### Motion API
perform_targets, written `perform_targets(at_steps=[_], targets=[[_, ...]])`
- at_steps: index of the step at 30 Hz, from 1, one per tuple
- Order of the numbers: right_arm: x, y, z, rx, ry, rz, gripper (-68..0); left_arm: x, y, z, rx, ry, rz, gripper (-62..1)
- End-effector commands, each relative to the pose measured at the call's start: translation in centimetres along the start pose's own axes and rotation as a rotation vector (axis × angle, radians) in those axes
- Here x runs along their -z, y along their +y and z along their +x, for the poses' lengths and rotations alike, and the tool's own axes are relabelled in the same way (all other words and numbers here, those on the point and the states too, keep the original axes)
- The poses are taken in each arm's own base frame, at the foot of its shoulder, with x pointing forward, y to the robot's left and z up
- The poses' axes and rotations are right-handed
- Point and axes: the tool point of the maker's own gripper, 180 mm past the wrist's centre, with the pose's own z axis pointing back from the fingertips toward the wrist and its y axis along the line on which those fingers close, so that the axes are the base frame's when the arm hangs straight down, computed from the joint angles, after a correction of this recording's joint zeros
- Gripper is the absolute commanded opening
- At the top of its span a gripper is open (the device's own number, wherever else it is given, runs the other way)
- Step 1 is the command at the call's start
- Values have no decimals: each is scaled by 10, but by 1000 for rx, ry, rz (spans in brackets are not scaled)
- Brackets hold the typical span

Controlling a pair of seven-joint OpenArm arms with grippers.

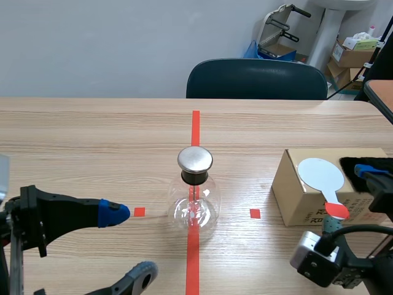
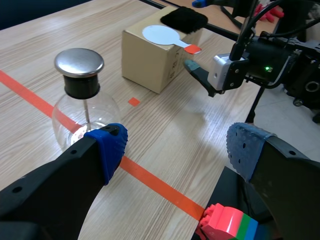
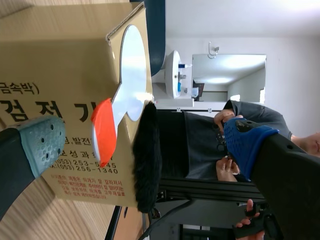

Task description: Do the electroscope experiment

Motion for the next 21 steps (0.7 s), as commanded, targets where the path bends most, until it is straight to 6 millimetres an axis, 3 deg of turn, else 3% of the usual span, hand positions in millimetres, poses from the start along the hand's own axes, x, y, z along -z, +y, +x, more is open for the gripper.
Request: perform_targets(at_steps=[1,21], targets=[[7,-9,2,-9,-15,-32,4,2,0,11,0,-42,7,-170],[13,-5,5,-12,-7,-9,4,2,6,15,10,-62,44,-170]])
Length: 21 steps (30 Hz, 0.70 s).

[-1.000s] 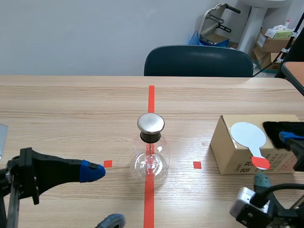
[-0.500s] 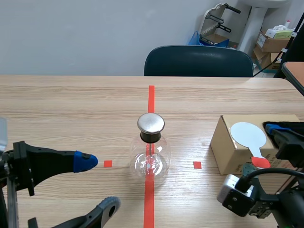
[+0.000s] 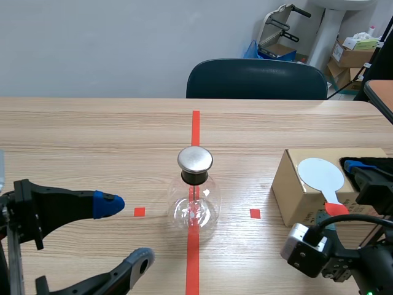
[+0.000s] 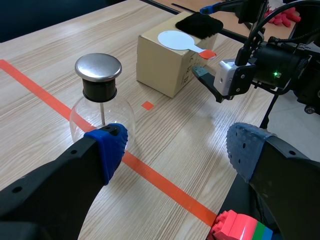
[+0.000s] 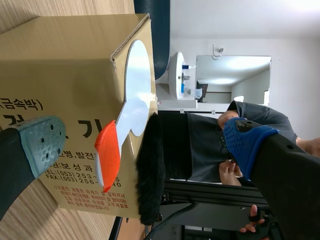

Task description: Do the electroscope experiment

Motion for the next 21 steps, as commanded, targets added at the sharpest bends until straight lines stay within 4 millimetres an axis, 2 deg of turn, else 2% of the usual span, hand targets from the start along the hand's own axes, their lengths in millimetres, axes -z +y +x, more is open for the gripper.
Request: perform_targets(at_steps=[1,4,9,13,16,21], targets=[[4,-8,-1,-14,-8,-29,4,2,-2,12,-5,-43,-5,-170],[4,-8,-1,-19,-11,-29,-68,2,-2,12,-5,-43,-5,-170],[4,-8,-1,-20,-10,-29,-259,2,-2,12,-5,-43,-5,-170],[4,-8,-2,-21,-6,-29,-367,2,-2,12,-5,-43,-5,-170],[4,-9,-3,-22,1,-30,-415,2,-2,12,-5,-43,-5,-170],[4,-9,-5,-22,8,-30,-424,2,-2,12,-5,-43,-5,-170]])
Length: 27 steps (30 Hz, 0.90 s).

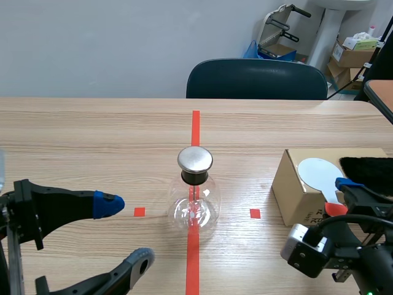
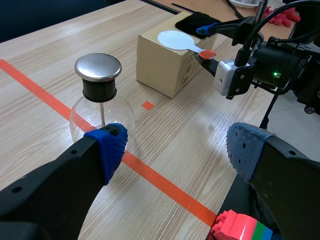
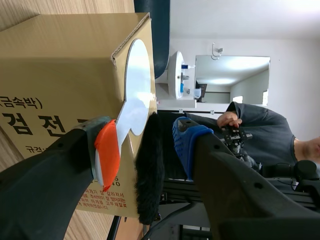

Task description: Do the electroscope experiment

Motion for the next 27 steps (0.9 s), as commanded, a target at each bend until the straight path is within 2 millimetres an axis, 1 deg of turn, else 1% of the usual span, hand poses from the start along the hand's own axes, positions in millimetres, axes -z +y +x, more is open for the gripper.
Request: perform_targets(at_steps=[1,4,6,12,27], targets=[[4,-9,-5,-13,5,-30,-446,2,-2,12,-5,-43,-5,-170],[4,-9,-5,-13,9,-30,-525,2,-2,12,-5,-43,-5,-170],[4,-9,-5,-14,9,-31,-552,2,-2,12,-5,-43,-5,-170],[4,-9,-5,-24,3,-30,-664,2,-2,11,-5,-43,-5,-170],[4,-9,-5,-25,7,-28,-667,2,-2,12,-5,-43,-5,-170]])
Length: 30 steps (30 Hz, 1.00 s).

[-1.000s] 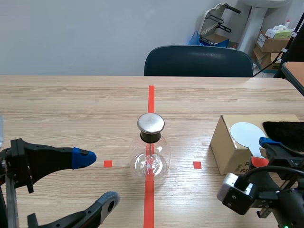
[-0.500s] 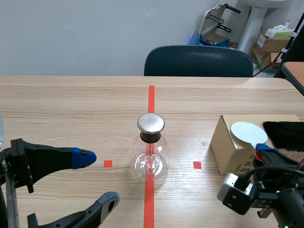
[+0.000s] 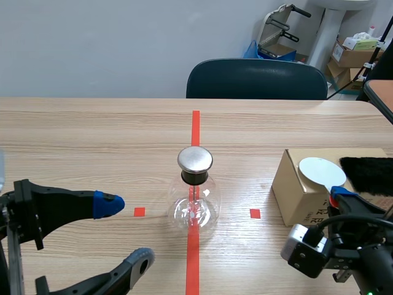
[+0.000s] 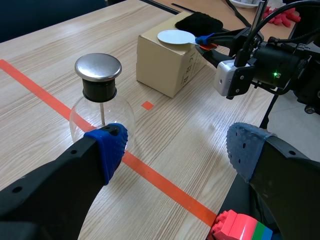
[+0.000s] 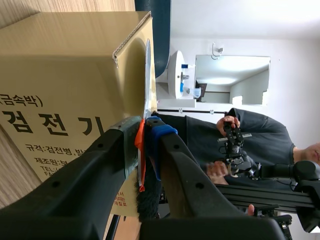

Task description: Do the electroscope experiment

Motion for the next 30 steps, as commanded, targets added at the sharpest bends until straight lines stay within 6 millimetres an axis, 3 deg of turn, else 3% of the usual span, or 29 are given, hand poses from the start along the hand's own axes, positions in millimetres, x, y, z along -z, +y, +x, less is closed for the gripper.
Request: perform_targets(at_steps=[1,30], targets=[[4,-9,-4,-18,3,-31,-667,2,-2,12,-5,-43,-5,-170],[4,-9,-10,-18,32,-31,-667,2,-2,13,-5,-50,-5,-170]])
